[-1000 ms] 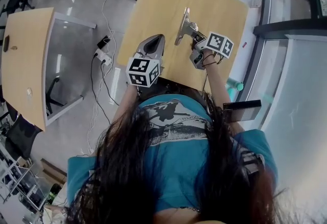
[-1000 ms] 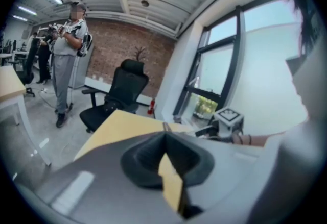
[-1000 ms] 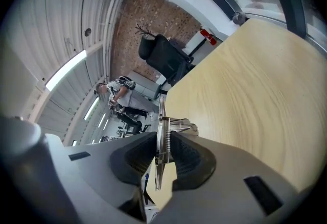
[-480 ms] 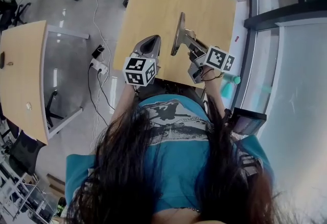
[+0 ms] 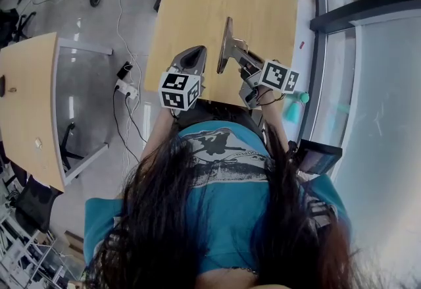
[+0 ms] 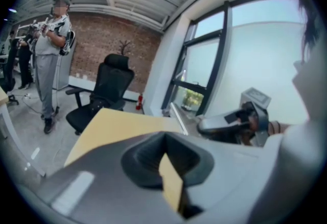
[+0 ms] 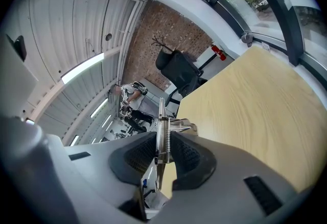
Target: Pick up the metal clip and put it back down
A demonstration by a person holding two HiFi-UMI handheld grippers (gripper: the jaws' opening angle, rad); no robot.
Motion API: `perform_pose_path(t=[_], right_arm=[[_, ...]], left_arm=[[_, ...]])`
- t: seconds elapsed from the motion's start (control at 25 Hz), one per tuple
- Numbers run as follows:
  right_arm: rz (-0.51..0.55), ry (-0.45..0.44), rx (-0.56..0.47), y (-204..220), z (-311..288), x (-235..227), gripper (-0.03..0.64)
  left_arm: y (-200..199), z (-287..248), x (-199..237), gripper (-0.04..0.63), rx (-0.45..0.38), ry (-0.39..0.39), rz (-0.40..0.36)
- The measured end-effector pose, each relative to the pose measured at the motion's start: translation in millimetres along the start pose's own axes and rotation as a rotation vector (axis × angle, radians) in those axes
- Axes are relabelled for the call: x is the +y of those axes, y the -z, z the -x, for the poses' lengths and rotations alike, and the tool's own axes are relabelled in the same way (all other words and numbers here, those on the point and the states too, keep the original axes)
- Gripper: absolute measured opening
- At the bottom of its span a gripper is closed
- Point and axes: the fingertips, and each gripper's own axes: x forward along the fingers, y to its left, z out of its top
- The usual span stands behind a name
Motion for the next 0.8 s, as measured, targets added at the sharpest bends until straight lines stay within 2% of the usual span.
perform_pose_path(t=[0.2,0.48,0.8], right_arm=[[-0.003,0.002,0.004,2,1,0,0.095],[-0.002,0.001,0.029,5,-1,-4,0.096],[0.146,0.101,0.242,-4,-51,-61,0.095]], left_arm=[[-3,2,-1,0.002,-0.041,-0.02,0.029],[-1,5,0,0.002,-0.041,-0.034,0.037],[4,7,5,0.002,-0.032,-0.066,0.049]])
